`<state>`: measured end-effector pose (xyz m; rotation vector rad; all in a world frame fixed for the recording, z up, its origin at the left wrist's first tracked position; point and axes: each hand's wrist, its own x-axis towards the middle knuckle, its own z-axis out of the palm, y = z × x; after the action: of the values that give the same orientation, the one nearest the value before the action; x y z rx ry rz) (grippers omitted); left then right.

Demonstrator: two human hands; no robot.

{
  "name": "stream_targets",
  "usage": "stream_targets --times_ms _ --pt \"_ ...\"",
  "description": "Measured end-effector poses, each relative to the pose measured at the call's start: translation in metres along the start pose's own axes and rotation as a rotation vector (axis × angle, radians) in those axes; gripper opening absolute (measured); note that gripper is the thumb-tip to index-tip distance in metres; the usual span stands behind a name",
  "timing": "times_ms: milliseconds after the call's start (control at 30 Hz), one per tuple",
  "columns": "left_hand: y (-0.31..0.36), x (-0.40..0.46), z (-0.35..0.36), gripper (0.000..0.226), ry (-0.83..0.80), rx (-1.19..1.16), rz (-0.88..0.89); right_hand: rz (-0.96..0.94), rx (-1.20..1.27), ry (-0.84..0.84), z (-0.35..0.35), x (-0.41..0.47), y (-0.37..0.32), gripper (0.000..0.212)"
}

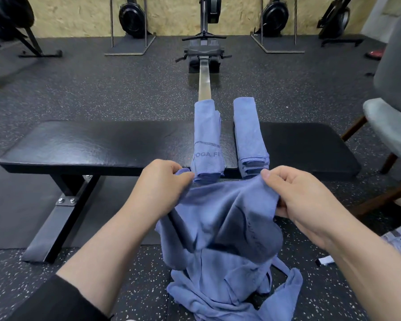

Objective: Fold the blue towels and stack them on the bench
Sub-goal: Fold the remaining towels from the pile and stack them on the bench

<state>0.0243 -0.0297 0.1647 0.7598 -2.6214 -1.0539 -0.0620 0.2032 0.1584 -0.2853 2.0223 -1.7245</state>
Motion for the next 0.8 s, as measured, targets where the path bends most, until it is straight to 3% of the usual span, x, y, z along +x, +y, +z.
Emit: stream_targets --times_ms 100,267,400,500,600,700,800 --pt "0.0 0.0 0.002 0.043 0.083 -0.002 0.032 0.078 0.057 -0.035 0.002 0.0 0.004 0.025" --pt "0.006 -0.008 0.012 0.043 0.16 -0.177 0.051 0.154 0.142 -0.09 0.01 -0.002 0.008 0.034" --pt "0.021 -0.023 0.03 0.033 0.184 -0.339 0.086 0.152 0.183 -0.13 0.021 -0.008 0.003 0.028" --pt "0.032 -0.035 0.044 0.026 0.145 -0.381 0.115 0.144 0.239 -0.148 0.03 -0.011 0.002 0.029" --pt "0.035 -0.043 0.057 0.015 0.132 -0.265 0.287 0.129 0.315 -0.145 0.037 -0.012 0.001 0.039" --pt "0.033 -0.046 0.065 0.031 0.017 -0.102 0.435 0.117 0.396 -0.119 0.033 -0.01 0.0 0.039" --pt "0.034 -0.05 0.061 0.034 -0.07 -0.178 0.434 0.065 0.239 -0.048 0.027 -0.006 0.002 0.027"
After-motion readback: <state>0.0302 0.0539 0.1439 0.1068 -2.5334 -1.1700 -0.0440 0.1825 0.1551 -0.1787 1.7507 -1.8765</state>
